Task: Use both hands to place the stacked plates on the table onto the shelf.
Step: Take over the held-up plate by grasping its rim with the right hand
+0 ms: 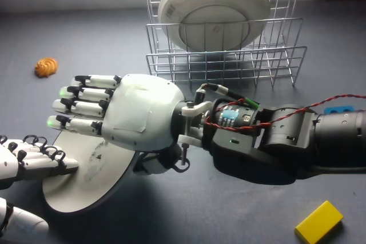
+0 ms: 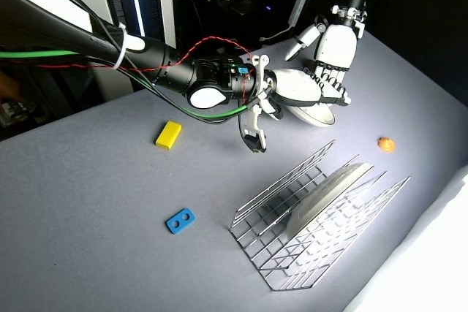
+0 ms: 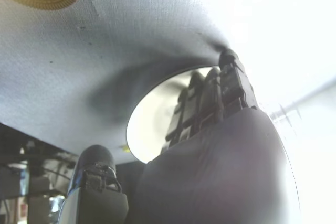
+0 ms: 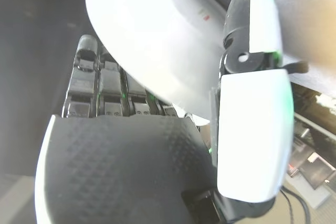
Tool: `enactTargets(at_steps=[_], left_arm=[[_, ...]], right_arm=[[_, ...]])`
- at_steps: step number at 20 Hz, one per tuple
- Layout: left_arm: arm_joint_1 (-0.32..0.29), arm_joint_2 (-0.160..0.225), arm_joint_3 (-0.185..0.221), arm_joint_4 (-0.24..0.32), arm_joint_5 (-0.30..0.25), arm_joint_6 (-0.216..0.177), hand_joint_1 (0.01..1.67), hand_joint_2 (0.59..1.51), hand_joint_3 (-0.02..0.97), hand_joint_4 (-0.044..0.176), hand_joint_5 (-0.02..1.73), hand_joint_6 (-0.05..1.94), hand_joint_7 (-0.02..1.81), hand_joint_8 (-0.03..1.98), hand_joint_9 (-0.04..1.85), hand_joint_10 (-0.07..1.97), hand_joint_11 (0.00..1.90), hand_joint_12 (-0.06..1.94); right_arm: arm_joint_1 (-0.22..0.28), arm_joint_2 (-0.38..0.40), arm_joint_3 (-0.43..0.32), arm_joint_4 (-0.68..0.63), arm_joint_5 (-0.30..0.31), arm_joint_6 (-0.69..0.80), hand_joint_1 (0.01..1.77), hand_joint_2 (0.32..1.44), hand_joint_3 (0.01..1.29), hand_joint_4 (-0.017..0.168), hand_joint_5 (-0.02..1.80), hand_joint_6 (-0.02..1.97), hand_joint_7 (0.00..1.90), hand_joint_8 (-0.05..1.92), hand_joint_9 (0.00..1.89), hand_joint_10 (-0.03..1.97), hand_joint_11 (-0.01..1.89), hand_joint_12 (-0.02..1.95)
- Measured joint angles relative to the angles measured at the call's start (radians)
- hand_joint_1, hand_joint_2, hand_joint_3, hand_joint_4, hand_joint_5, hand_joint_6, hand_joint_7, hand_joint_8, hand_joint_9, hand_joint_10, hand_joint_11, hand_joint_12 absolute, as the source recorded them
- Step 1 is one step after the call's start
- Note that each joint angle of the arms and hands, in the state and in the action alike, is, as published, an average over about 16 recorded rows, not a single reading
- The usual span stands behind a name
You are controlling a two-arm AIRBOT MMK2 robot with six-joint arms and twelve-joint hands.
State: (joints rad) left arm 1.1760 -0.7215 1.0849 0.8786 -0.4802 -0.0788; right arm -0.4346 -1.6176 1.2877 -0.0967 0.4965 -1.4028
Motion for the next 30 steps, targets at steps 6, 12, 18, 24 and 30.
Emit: enactTargets(at_steps=[6, 12, 18, 24, 30], left_arm=[[0.000, -0.002, 0.003, -0.003, -0.002, 0.000, 0.02, 1.155, 0.014, -0.004, 0.01, -0.03, 0.04, -0.01, -0.02, -0.04, 0.02, 0.00], [0.001, -0.003, 0.007, -0.006, -0.003, 0.000, 0.02, 1.154, 0.015, -0.004, 0.01, -0.03, 0.04, -0.01, -0.02, -0.04, 0.02, 0.00], [0.001, -0.004, 0.011, -0.014, -0.001, 0.000, 0.02, 1.153, 0.014, -0.004, 0.02, -0.03, 0.05, -0.01, -0.02, -0.04, 0.02, 0.00], [0.001, -0.004, 0.014, -0.027, 0.004, -0.001, 0.02, 1.158, 0.014, -0.002, 0.02, -0.03, 0.05, -0.01, -0.02, -0.04, 0.02, 0.00], [-0.011, -0.005, 0.025, -0.038, 0.011, -0.001, 0.02, 1.159, 0.014, 0.001, 0.02, -0.02, 0.05, 0.00, -0.02, -0.03, 0.02, 0.00]], right_arm=[[-0.002, -0.022, 0.017, 0.019, 0.000, -0.002, 1.05, 0.91, 0.01, 0.004, 0.12, 0.03, 0.07, 0.02, 0.04, 0.02, 0.01, 0.40], [-0.002, -0.031, 0.020, 0.030, 0.001, -0.005, 1.06, 0.91, 0.01, 0.004, 0.24, 0.04, 0.21, 0.02, 0.17, 0.05, 0.01, 0.75], [-0.003, -0.037, 0.020, 0.035, 0.002, -0.008, 1.04, 0.95, 0.01, 0.003, 0.46, 0.06, 0.47, 0.03, 0.43, 0.13, 0.10, 1.13], [-0.005, -0.039, 0.020, 0.034, 0.014, -0.010, 1.05, 1.00, 0.01, -0.001, 0.66, 0.27, 0.73, 0.17, 0.70, 0.33, 0.27, 1.42], [-0.006, -0.040, 0.020, 0.030, 0.030, -0.011, 1.10, 1.04, 0.01, -0.004, 0.74, 0.55, 0.84, 0.46, 0.86, 0.62, 0.48, 1.45]])
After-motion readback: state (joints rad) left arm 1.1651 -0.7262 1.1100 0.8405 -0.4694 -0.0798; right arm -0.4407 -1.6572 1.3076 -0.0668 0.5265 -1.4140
